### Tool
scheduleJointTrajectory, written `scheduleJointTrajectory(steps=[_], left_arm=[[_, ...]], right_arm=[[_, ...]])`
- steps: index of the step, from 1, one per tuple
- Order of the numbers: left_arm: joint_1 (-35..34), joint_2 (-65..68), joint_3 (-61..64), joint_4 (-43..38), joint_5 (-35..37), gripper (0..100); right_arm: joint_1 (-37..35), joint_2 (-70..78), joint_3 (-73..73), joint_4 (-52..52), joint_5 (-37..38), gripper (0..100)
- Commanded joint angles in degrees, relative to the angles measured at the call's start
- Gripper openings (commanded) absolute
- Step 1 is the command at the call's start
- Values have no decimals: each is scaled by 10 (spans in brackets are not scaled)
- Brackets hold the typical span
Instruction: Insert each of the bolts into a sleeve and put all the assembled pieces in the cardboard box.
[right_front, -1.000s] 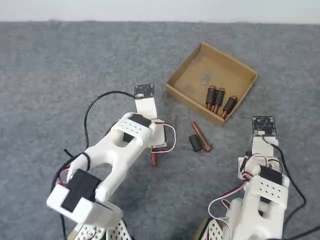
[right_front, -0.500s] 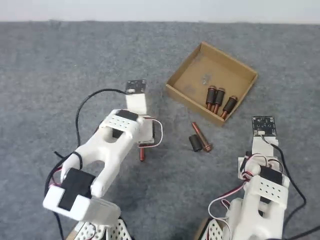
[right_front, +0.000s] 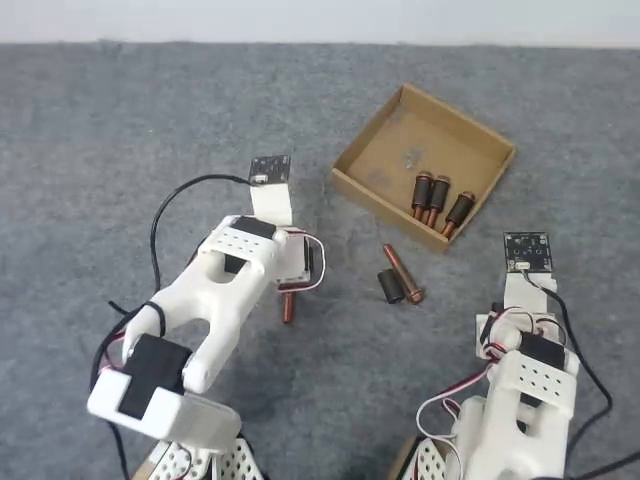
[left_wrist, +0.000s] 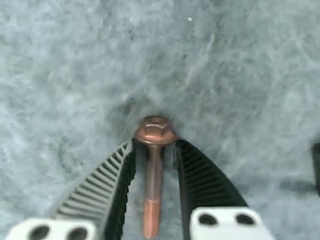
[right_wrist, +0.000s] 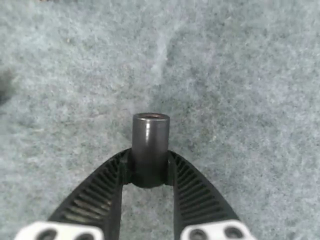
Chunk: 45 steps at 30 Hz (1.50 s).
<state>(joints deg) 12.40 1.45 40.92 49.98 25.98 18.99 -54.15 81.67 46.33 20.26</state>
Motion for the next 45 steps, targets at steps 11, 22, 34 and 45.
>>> scheduleJointTrajectory(steps=[11, 22, 34, 45], left_arm=[[20, -4, -27, 4, 6, 11], [-19, -12, -20, -1, 4, 11], [-119, -12, -26, -38, 4, 11], [-137, -155, 116, -142, 3, 11]], right_arm=[[-7, -18, -4, -9, 12, 6], [-7, -18, -4, -11, 12, 6], [-51, -21, -4, -44, 11, 6], [-160, -22, -4, -176, 9, 17]])
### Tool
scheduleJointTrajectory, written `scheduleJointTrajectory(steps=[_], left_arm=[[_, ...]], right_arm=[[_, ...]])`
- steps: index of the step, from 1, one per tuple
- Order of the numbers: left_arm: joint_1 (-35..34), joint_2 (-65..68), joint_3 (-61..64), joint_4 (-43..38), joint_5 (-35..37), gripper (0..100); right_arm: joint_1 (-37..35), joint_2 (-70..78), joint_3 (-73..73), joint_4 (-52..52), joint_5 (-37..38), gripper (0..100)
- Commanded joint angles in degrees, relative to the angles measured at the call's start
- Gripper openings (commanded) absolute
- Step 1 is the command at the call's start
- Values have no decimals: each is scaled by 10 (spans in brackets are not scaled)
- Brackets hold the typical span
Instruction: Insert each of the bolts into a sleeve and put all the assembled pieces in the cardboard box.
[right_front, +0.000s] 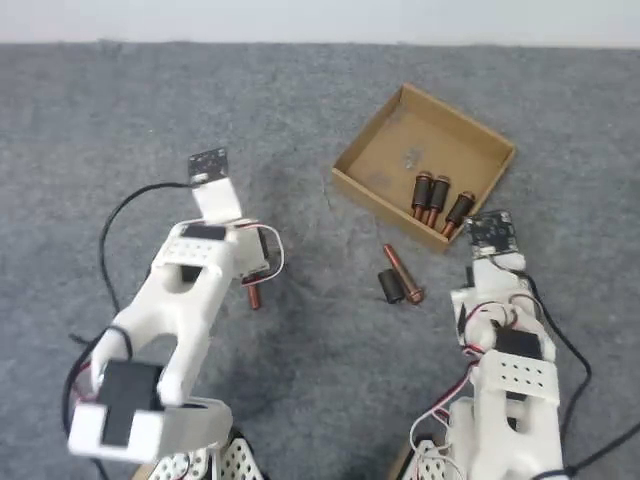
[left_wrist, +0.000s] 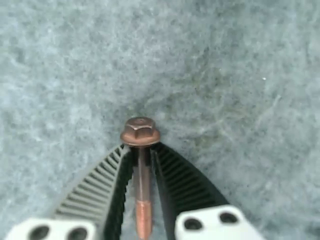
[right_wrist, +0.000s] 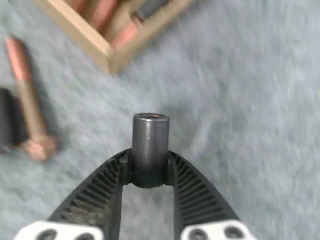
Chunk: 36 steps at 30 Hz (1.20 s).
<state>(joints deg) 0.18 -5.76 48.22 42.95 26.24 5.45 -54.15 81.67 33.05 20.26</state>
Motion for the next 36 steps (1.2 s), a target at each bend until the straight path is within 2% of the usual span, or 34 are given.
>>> scheduleJointTrajectory(steps=[1, 10, 15, 25, 30, 32, 36], left_arm=[[-15, -93, 58, -86, 0, 11], [-13, -107, 75, -99, 0, 11], [-14, -107, 75, -99, 0, 11], [-14, -107, 75, -99, 0, 11], [-14, -107, 75, -99, 0, 11], [-14, -107, 75, -99, 0, 11], [-14, -107, 75, -99, 0, 11]], right_arm=[[-36, -22, -4, -58, 9, 17], [-131, -17, -4, -179, 9, 16], [-144, 0, -4, -298, 9, 16], [-145, 177, -10, -576, 8, 15], [-176, 282, -10, -705, 7, 13], [-195, 316, -10, -754, -14, 13], [-231, 371, -25, -823, -127, 13]])
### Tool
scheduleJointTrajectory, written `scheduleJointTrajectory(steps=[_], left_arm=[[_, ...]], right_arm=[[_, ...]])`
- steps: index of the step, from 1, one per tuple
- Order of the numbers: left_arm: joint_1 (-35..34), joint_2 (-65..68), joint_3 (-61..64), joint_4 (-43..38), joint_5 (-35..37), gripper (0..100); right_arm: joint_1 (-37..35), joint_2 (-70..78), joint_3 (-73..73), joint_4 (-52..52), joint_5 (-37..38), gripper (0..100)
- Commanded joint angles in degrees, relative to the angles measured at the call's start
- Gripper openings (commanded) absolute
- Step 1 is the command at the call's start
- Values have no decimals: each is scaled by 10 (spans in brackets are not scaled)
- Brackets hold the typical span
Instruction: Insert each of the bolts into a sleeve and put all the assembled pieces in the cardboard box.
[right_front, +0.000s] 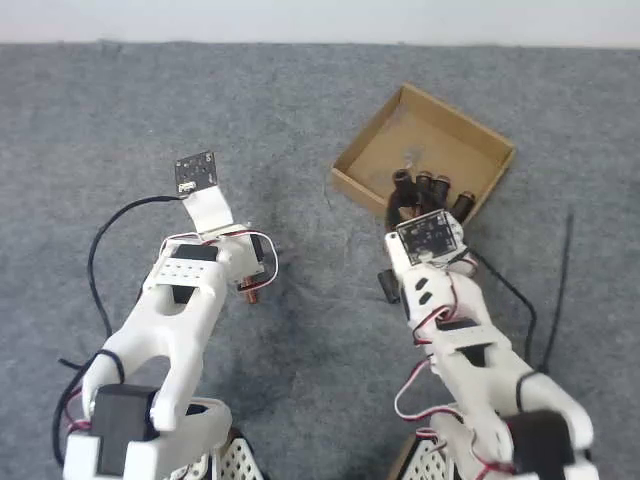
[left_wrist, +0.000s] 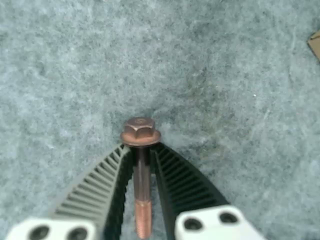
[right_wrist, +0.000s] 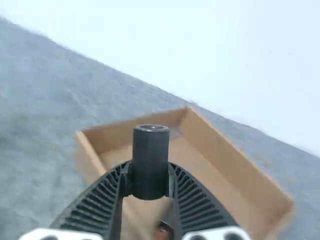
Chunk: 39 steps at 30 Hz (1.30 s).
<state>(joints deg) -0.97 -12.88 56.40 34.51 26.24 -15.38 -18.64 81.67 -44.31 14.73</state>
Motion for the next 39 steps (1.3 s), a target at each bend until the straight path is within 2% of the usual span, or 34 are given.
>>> scheduleJointTrajectory(steps=[1, 5, 13, 16, 22, 25, 32, 36, 39], left_arm=[[-3, -36, -7, -15, 0, 11], [-3, -36, -7, -15, 0, 11], [-3, -36, -7, -16, 0, 12], [-3, -36, -7, -16, 0, 12], [-3, -36, -5, -30, 0, 12], [-4, -36, -4, -33, 0, 12], [-4, -36, -4, -33, 0, 12], [-4, -36, -4, -33, 0, 12], [-4, -36, -4, -33, 0, 12]], right_arm=[[-29, 29, -33, -53, -99, 13], [-50, 77, -72, -55, -191, 16], [-83, 176, -169, -56, -300, 17], [-99, 206, -175, -74, -300, 17], [-109, 262, -111, -298, -298, 15], [-109, 294, -98, -341, -296, 15], [-111, 370, -85, -438, -184, 13], [-137, 415, -44, -543, -163, 13], [-158, 433, -7, -566, -143, 13]])
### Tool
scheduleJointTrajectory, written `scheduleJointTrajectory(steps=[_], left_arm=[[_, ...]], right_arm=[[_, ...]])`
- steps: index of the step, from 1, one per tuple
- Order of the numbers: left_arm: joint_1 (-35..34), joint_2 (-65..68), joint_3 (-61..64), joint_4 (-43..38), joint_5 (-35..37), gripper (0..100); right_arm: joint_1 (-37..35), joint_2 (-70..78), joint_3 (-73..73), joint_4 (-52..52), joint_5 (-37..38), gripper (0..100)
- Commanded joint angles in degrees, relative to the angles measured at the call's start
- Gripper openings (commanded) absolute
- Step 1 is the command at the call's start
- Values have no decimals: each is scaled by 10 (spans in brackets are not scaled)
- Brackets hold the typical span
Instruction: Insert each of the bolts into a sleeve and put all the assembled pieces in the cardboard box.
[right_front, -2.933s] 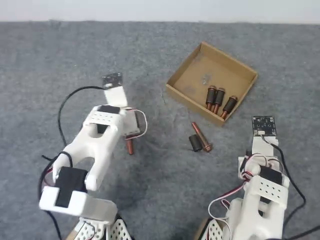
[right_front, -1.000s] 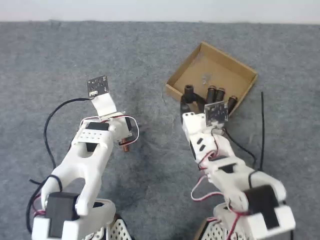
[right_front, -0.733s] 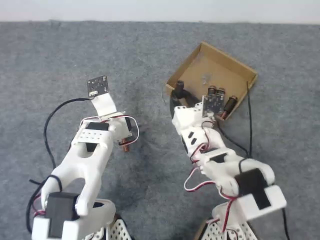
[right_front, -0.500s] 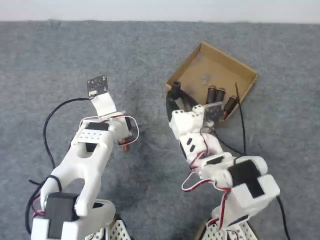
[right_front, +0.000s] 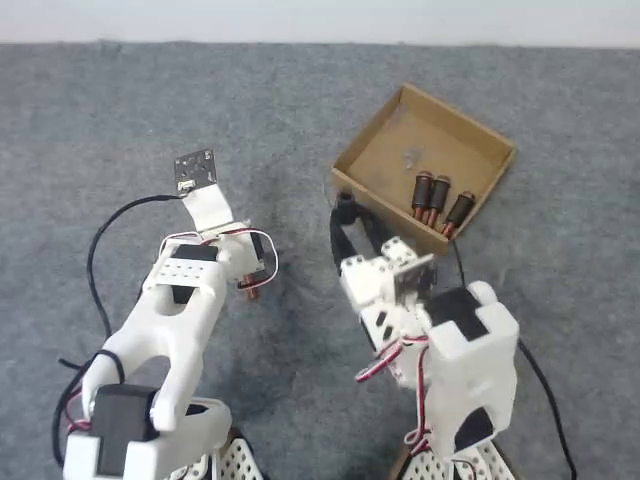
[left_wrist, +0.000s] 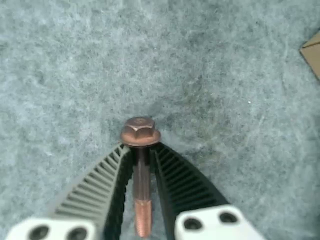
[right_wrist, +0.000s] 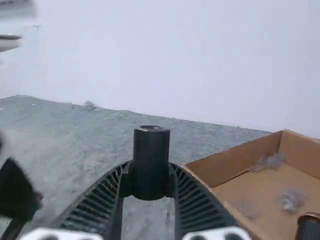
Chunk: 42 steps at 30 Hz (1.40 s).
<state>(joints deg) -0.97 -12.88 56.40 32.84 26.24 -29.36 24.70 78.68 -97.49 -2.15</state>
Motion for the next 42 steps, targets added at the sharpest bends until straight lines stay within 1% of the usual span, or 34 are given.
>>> scheduleJointTrajectory(steps=[1, 8, 14, 17, 22, 27, 33, 42], left_arm=[[-4, -36, -4, -17, 0, 12], [-4, -39, -4, -18, 0, 12], [0, -40, -4, -18, 0, 12], [2, -40, -4, -19, 0, 12], [2, -41, -8, -20, 1, 12], [-4, -78, -13, -75, 3, 12], [24, -167, -13, -103, 2, 12], [101, -275, -13, -155, 2, 12]], right_arm=[[-21, 0, 31, -34, 29, 13], [-24, -2, 62, -34, 28, 13], [-40, -68, 141, -33, 27, 13], [-29, -94, 148, -33, 25, 13], [-29, -90, 147, -33, 26, 13], [-29, -82, 145, -33, 27, 13], [-33, -81, 144, -33, 28, 13], [-41, -81, 144, -33, 29, 13]])
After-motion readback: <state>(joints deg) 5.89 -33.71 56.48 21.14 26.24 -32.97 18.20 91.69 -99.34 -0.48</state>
